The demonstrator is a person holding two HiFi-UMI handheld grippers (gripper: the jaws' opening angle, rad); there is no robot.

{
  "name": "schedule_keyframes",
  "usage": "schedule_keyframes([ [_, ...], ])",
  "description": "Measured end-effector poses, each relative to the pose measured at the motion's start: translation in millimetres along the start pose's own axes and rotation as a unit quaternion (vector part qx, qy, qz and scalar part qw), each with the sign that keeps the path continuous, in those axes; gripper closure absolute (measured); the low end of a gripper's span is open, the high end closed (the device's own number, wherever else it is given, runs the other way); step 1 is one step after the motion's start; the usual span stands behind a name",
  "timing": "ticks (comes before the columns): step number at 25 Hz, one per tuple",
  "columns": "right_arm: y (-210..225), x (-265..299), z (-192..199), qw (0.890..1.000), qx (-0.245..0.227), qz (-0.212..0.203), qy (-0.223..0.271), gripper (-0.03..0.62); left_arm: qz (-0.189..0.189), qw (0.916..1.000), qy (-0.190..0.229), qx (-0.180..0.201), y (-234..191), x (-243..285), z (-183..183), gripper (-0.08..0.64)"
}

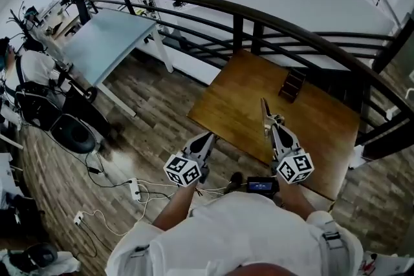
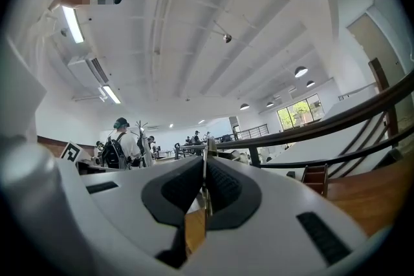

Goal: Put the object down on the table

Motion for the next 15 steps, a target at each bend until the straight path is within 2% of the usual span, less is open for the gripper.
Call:
schedule_keyframes([
  [10, 67.9, 108.1, -31.0, 1.000, 0.005, -0.012, 0.024, 0.565, -0.003, 0.9997, 0.000, 0.023, -80.0, 104.1, -34.8, 0.546],
  [15, 73.5, 120.3, -18.7, 1.000, 0.007, -0.022, 0.016, 0.565, 0.002, 0.9996, -0.009, 0.028, -94.4, 119.3, -27.4, 0.546],
])
Point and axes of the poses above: the fingertips, and each gripper's own axes: x forward along the fingers, y to its right, z out of its underside, the point moved 10 cm from there along -x, backward along the fingers, and after that the axes turned 12 degrees about x, right-handed, at the moved point
